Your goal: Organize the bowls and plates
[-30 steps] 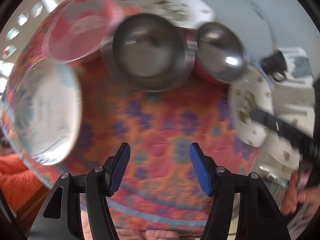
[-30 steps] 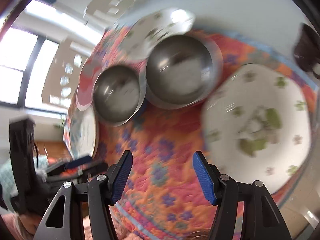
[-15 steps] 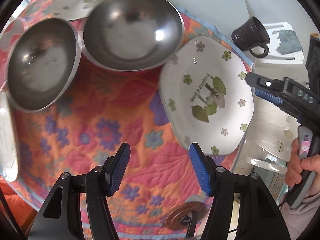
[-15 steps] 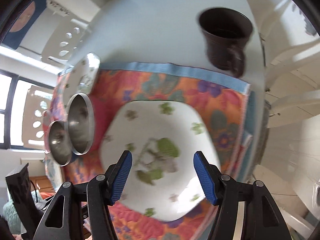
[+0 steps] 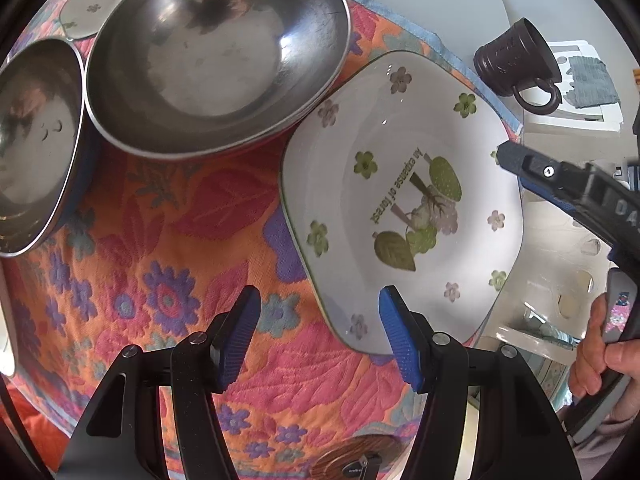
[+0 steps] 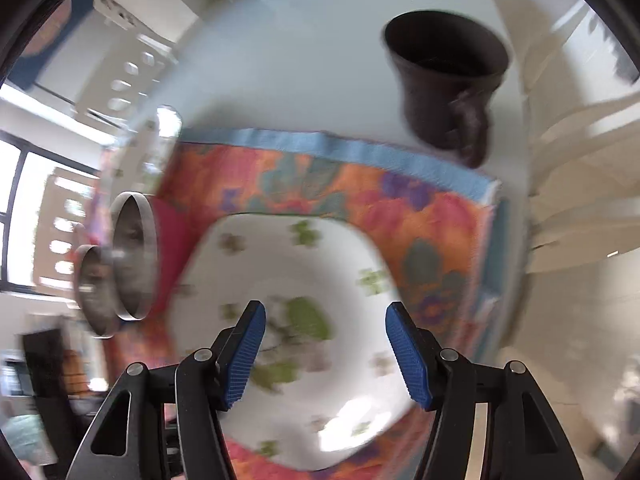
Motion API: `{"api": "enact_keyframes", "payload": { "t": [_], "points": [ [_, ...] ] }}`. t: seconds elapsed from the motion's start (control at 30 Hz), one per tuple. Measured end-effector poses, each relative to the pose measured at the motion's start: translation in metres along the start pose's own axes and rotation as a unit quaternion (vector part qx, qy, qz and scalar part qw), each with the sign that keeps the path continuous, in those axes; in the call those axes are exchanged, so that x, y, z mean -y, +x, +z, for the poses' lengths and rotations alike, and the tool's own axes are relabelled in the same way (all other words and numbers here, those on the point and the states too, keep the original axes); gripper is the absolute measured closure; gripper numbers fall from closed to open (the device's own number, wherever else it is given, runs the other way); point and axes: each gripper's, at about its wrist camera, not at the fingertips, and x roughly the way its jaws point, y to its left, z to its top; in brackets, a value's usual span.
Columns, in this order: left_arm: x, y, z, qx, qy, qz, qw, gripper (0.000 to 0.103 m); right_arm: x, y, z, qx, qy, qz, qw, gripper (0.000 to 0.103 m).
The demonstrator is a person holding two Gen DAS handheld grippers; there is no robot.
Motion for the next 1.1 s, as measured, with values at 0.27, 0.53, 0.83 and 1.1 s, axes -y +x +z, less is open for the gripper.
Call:
{"api": "enact_keyframes", "payload": {
  "t": [0.27, 0.53, 0.83, 1.1],
  "points": [
    [0.012, 0.017, 0.015, 0.01, 0.001, -0.012, 0.9999, 0.055, 0.019, 0.034, 0.002, -0.029, 0.019, 0.035, 0.999, 0.043],
    [0.035, 0.034, 0.029, 0.02, 0.021, -0.003, 0.9996, 0.061, 0.0, 0.043, 0.006, -0.04, -0.036, -0.002, 0.999, 0.042],
    [0.034, 0.041, 0.037, 0.009, 0.026, 0.003, 0.9996, 0.061, -0.001, 0.044, 0.007, -0.056, -0.031, 0.001, 0.998, 0.042],
    [0.018, 0.032, 0.031, 0.002, 0.019, 0.009, 0.9998, 0.061, -0.011, 0.045, -0.008, -0.083, -0.061, -0.001, 0.995, 0.042]
  ]
}}
